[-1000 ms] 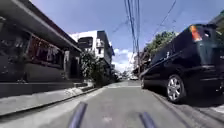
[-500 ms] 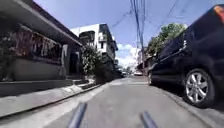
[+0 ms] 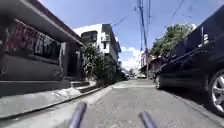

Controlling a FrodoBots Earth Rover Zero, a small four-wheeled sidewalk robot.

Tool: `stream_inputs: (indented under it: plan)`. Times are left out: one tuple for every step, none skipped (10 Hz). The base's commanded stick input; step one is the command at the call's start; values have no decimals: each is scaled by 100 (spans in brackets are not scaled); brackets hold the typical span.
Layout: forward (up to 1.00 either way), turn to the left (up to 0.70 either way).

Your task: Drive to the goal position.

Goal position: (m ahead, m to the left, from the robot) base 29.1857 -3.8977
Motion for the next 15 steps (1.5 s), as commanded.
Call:
stream_inputs:
  plan:
    - [100,0]
    - [100,0]
    - [100,0]
    - [100,-11]
    - [100,-35]
    - [100,-38]
    - [100,-38]
    - [100,-38]
    - [100,-33]
    - [100,-6]
    - [100,-1]
    - [100,0]
    - [100,0]
    - [100,-10]
    - [100,-33]
